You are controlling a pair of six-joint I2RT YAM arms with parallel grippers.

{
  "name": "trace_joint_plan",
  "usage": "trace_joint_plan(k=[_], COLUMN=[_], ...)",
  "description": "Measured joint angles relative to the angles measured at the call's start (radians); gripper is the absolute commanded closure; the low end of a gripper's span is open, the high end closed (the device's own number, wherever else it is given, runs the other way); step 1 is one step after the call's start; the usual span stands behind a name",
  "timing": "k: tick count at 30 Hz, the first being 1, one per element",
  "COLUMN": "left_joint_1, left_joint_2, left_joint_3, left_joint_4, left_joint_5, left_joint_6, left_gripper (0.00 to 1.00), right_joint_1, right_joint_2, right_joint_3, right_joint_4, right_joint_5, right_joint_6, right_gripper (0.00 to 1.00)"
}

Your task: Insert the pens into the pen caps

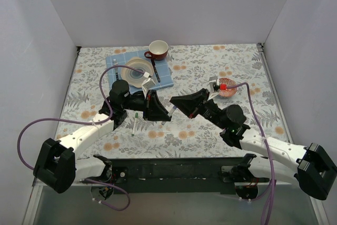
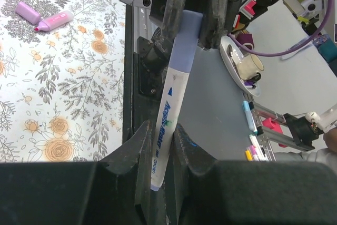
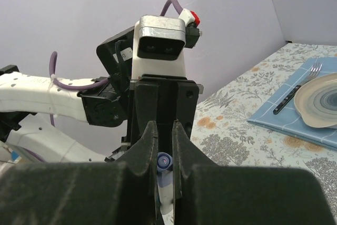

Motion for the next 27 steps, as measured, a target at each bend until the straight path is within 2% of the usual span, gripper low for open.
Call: trace_joint_plan(k=[7, 14, 16, 17, 20, 23, 26, 27], left_joint_1=[0.01, 0.02, 0.02, 0.02, 0.02, 0.038, 0.063, 0.063], left_joint_2=[0.0, -0.009, -0.01, -0.01, -0.014, -0.055, -0.121, -0.145], left_joint_3=[0.002, 0.01, 0.021, 0.027, 0.037, 0.034, 0.002, -0.014], left_joint_4=[-0.008, -0.125, -0.178, -0.203, -0.231, -0.198, -0.199, -0.21], left_joint_5=[-0.004, -0.095, -0.123, -0.133, -0.172, -0.303, -0.406, -0.437], left_joint_6=[0.002, 0.064, 0.089, 0.101, 0.116, 0.099, 0.081, 0.073], left_gripper=[1.0, 1.0, 1.0, 1.0, 1.0, 1.0, 1.0, 1.0], right_joint_1=[0.048, 0.071, 0.072, 0.072, 0.072, 0.091, 0.106, 0.106], right_joint_2=[0.01, 0.008, -0.004, -0.013, -0.037, -0.048, -0.068, -0.084], right_joint_3=[0.02, 0.096, 0.105, 0.112, 0.146, 0.183, 0.256, 0.281], right_joint_4=[-0.035, -0.249, -0.304, -0.332, -0.456, -0.653, -0.807, -0.842], right_joint_5=[0.122, 0.249, 0.272, 0.284, 0.303, 0.249, 0.251, 0.264], right_joint_6=[-0.012, -0.035, -0.037, -0.037, -0.038, -0.039, -0.07, -0.082], right_gripper=[0.99, 0.99, 0.86, 0.7, 0.45, 0.16, 0.06, 0.06])
